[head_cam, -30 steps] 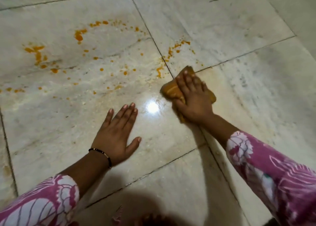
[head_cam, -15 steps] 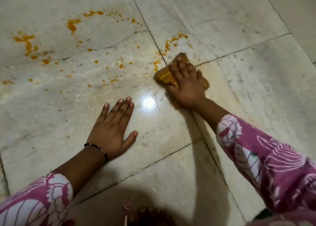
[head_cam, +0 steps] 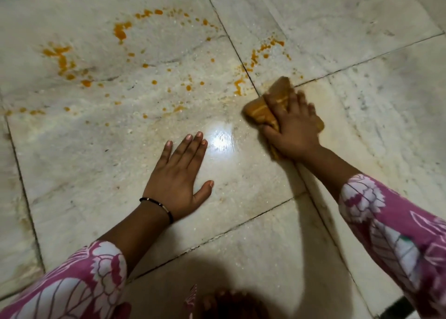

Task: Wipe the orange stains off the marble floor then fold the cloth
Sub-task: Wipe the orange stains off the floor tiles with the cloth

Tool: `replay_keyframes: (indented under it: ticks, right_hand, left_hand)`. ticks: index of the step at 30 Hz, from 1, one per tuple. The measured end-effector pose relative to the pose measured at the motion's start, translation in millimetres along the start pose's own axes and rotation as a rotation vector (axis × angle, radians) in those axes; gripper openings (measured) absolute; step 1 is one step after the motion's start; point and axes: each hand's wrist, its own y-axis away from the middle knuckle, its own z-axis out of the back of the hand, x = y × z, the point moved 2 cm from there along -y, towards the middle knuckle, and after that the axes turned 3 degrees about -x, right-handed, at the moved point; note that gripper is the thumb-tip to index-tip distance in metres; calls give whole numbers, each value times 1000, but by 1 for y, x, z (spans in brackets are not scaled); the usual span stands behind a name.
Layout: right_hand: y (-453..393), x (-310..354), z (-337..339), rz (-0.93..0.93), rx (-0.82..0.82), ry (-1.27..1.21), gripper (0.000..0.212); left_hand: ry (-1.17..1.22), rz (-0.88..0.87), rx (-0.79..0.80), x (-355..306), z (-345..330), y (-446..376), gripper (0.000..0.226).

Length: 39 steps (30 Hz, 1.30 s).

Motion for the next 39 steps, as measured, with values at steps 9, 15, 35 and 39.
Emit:
replay_keyframes:
  ticks: [9, 15, 35, 39]
  right_hand:
    - [93, 12, -12, 327, 1, -27, 74]
    - [16, -9, 0, -91, -53, -14, 83]
    - [19, 24, -6, -3, -29, 42, 82]
    - [76, 58, -15, 232, -52, 16, 75]
  left_hand:
    - [25, -2, -20, 2, -4, 1, 77]
    - [26, 1, -18, 1, -2, 1, 77]
    - [31, 4, -26, 0, -2, 1, 75]
    - [42, 1, -37, 1, 0, 1, 76]
